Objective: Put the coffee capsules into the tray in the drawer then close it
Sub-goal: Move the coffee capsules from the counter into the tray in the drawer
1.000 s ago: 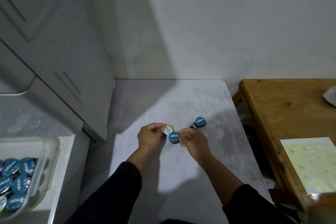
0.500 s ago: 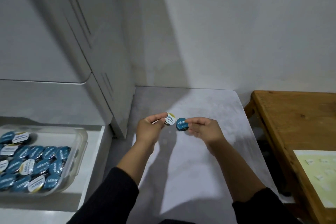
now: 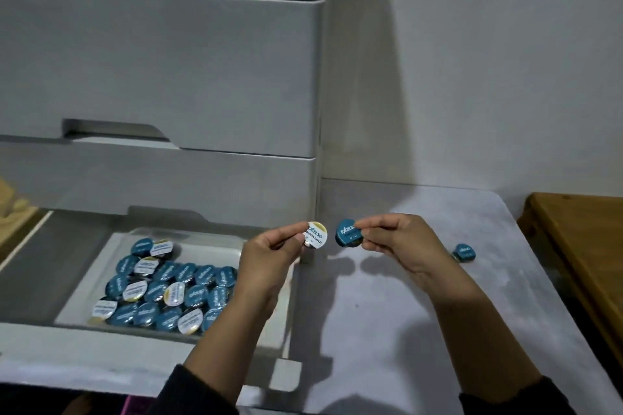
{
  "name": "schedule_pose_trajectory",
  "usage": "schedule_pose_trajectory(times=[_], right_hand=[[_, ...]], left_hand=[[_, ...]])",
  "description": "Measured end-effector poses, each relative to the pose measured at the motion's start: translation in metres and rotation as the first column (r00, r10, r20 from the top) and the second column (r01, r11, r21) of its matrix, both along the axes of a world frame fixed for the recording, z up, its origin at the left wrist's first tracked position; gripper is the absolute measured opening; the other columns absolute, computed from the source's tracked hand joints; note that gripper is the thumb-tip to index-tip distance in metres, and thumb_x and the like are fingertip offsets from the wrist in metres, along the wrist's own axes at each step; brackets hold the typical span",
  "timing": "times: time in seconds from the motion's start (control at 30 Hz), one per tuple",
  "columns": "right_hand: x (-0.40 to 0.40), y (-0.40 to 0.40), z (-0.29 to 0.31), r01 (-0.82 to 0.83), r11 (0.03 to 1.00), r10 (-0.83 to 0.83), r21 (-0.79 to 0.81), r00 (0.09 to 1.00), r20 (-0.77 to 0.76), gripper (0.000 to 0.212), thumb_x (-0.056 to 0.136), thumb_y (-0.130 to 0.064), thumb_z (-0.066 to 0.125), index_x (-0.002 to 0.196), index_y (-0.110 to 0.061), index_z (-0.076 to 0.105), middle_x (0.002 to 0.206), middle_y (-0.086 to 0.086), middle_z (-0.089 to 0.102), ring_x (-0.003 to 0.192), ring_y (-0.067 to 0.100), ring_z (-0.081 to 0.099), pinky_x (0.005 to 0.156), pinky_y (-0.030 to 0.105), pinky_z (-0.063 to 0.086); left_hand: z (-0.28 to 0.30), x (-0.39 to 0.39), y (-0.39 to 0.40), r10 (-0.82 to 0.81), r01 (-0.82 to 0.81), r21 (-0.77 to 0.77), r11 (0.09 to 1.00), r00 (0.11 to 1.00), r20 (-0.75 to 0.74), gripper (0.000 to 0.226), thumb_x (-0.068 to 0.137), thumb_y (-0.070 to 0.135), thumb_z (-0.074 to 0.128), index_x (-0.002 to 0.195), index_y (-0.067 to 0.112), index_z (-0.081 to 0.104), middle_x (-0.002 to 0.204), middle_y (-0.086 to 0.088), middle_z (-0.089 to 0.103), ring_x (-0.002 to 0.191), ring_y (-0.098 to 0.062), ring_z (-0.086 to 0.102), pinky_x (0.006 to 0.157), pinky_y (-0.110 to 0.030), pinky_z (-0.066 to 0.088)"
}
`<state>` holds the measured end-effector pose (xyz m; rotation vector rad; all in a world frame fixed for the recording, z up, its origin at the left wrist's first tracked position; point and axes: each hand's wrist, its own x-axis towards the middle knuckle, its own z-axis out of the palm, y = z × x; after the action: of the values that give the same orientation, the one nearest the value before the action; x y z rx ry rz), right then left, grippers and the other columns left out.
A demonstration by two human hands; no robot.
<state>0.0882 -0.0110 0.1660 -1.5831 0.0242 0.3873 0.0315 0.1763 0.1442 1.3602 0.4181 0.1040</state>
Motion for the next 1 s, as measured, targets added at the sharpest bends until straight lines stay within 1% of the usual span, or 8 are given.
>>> schedule_pose_trajectory(times=[0.17, 0.37, 0.47, 0.53, 0.7, 0.77, 0.87, 1.0], right_hand=[[-0.027, 0.083, 0.006, -0.026, 0.999, 0.027, 0.039, 0.999, -0.02, 0.025, 0.082, 0.01, 0.058, 0.076, -0.011, 0.071, 0.072, 0.004, 0.071, 0.056, 0.007, 0.065, 0.06, 0.012, 0.055], [-0.053, 0.189, -0.018, -0.05, 0.999, 0.051, 0.012, 0.995, -0.091, 0.024, 0.081, 0.01, 0.059, 0.076, -0.01, 0.071, 0.082, 0.008, 0.071, 0.07, 0.017, 0.063, 0.062, 0.015, 0.056], [-0.061, 0.229, -0.03, -0.005, 1.0, 0.005, 0.0, 0.99, -0.14, 0.021, 0.081, 0.01, 0.059, 0.077, -0.008, 0.07, 0.082, 0.007, 0.069, 0.073, 0.016, 0.063, 0.061, 0.014, 0.055], [-0.062, 0.249, -0.04, 0.043, 0.999, -0.045, -0.013, 0.985, -0.169, 0.02, 0.081, 0.009, 0.06, 0.077, -0.008, 0.069, 0.082, 0.008, 0.069, 0.073, 0.017, 0.064, 0.062, 0.015, 0.056], [-0.048, 0.274, -0.068, 0.171, 0.975, -0.201, -0.143, 0.952, -0.232, 0.022, 0.081, 0.001, 0.063, 0.072, -0.017, 0.071, 0.093, 0.012, 0.072, 0.086, 0.024, 0.069, 0.088, 0.036, 0.055], [-0.041, 0.278, -0.077, 0.209, 0.962, -0.25, -0.176, 0.932, -0.261, 0.021, 0.081, -0.001, 0.064, 0.072, -0.018, 0.072, 0.091, 0.009, 0.073, 0.086, 0.023, 0.07, 0.089, 0.038, 0.055], [-0.03, 0.28, -0.086, 0.229, 0.949, -0.287, -0.216, 0.911, -0.295, 0.018, 0.08, -0.004, 0.065, 0.072, -0.018, 0.072, 0.09, 0.006, 0.073, 0.084, 0.021, 0.07, 0.089, 0.04, 0.055], [-0.017, 0.284, -0.089, 0.253, 0.933, -0.326, -0.255, 0.894, -0.307, 0.016, 0.081, -0.004, 0.065, 0.075, -0.018, 0.071, 0.09, 0.005, 0.07, 0.085, 0.018, 0.069, 0.086, 0.036, 0.057]], left_hand=[[0.006, -0.026, 0.091, 0.007, -0.007, 0.014, 1.0, 1.0, -0.023, 0.023, 0.083, -0.001, 0.061, 0.086, 0.018, 0.074, 0.079, 0.004, 0.076, 0.076, -0.006, 0.07, 0.068, -0.012, 0.054], [-0.01, -0.039, 0.198, 0.016, -0.009, 0.058, 0.998, 0.992, -0.123, 0.022, 0.082, 0.0, 0.063, 0.08, 0.019, 0.073, 0.082, 0.0, 0.075, 0.072, -0.008, 0.07, 0.066, -0.014, 0.055], [-0.017, -0.034, 0.23, -0.001, 0.017, 0.073, 0.997, 0.979, -0.204, 0.017, 0.082, -0.001, 0.063, 0.084, 0.013, 0.073, 0.083, -0.005, 0.074, 0.075, -0.014, 0.068, 0.07, -0.023, 0.054], [-0.024, -0.026, 0.244, -0.021, 0.05, 0.109, 0.993, 0.967, -0.252, 0.015, 0.081, 0.001, 0.065, 0.086, 0.012, 0.074, 0.083, -0.007, 0.073, 0.076, -0.018, 0.066, 0.073, -0.028, 0.053], [-0.039, 0.0, 0.257, -0.063, 0.131, 0.175, 0.976, 0.935, -0.348, 0.014, 0.079, 0.006, 0.069, 0.082, 0.018, 0.074, 0.085, -0.006, 0.073, 0.077, -0.016, 0.067, 0.081, -0.03, 0.054], [-0.043, 0.009, 0.258, -0.074, 0.153, 0.19, 0.97, 0.926, -0.37, 0.012, 0.08, 0.009, 0.069, 0.082, 0.02, 0.074, 0.086, -0.003, 0.073, 0.076, -0.014, 0.067, 0.085, -0.031, 0.053], [-0.045, 0.016, 0.259, -0.065, 0.171, 0.226, 0.959, 0.909, -0.411, 0.012, 0.082, 0.012, 0.068, 0.092, 0.016, 0.073, 0.092, -0.005, 0.073, 0.071, -0.01, 0.063, 0.076, -0.025, 0.051], [-0.05, 0.024, 0.262, -0.067, 0.195, 0.268, 0.943, 0.903, -0.424, 0.014, 0.081, 0.014, 0.069, 0.094, 0.016, 0.073, 0.101, -0.004, 0.072, 0.069, -0.005, 0.059, 0.075, -0.019, 0.048]])
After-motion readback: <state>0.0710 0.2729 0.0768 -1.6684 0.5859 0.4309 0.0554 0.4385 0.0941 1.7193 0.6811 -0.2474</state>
